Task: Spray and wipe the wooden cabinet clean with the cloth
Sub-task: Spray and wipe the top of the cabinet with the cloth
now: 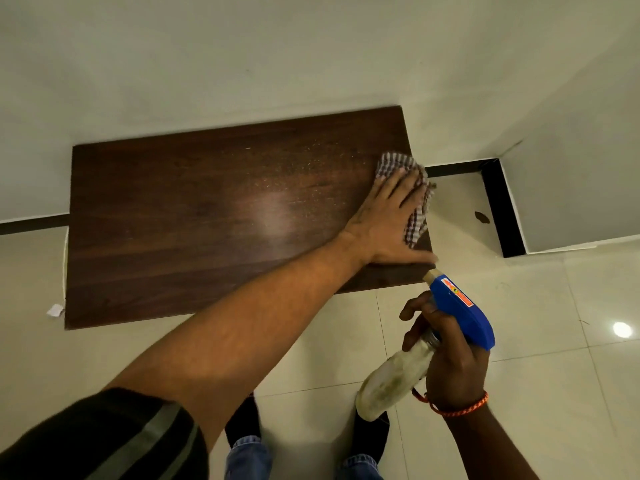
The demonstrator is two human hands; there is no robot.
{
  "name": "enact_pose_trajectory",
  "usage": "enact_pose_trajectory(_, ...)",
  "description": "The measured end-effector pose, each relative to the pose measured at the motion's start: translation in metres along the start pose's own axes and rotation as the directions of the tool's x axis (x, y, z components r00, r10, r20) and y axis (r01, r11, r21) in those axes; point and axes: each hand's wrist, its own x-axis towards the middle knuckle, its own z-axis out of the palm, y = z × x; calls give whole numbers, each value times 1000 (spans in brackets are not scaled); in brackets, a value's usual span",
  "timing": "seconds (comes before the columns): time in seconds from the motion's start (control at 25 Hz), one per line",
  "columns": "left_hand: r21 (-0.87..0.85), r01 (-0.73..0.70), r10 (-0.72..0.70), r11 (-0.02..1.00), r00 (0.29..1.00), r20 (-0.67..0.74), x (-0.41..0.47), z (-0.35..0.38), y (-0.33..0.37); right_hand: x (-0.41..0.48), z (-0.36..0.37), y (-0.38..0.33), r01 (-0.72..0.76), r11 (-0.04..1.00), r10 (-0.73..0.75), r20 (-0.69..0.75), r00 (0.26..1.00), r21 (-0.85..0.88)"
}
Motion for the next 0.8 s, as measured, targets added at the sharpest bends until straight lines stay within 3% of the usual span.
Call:
enact_pose_trajectory(0.12,109,-99,94,989,994,53,-66,31,21,-9,-4,1,-22,1000,22,-20,1000,6)
enact_pose_trajectory(0.2,199,-73,57,977,995,88,-95,42,33,-13,-6,0,-33,999,33,1,999,-13)
enact_pose_trajectory(0.32,164,-6,-8,987,997,83,-108,43,43,-16,-12,-3,-29,999,30,40,999,-34)
enact_pose_trajectory(0.4,-16,24,-23,1000,999,41,-117,36,48,-16,-14,-9,-20,999,22,50,998,-36)
enact_pose_trajectory(0.48,-408,97,-130,908,990,-52,-136,27,51,-16,-18,-13,-9,999,12,66,998,-44)
enact_pose_trajectory(0.52,-635,155,-239,757,970,-48,-151,19,53,-18,-19,-15,0,999,3,77,997,-46)
enact_pose_trajectory(0.56,-837,213,-360,503,933,21,-168,8,55,-19,-19,-18,8,999,-4,85,996,-44)
enact_pose_trajectory(0.6,-957,228,-443,180,887,128,-186,0,53,-21,-17,-21,17,999,-13,89,996,-41)
enact_pose_trajectory(0.68,-906,53,-510,-420,812,284,-222,-9,42,-26,-12,-26,41,998,-37,87,996,-47)
enact_pose_trajectory(0.72,-782,-59,-505,-621,793,341,-239,-10,34,-29,-8,-28,53,997,-49,81,995,-49)
enact_pose_trajectory(0.76,-657,-155,-500,-738,780,377,-257,-10,27,-33,-3,-29,64,997,-61,76,995,-43)
enact_pose_trajectory(0.8,-566,-232,-507,-791,767,393,-275,-11,19,-37,3,-32,74,997,-72,70,995,-30)
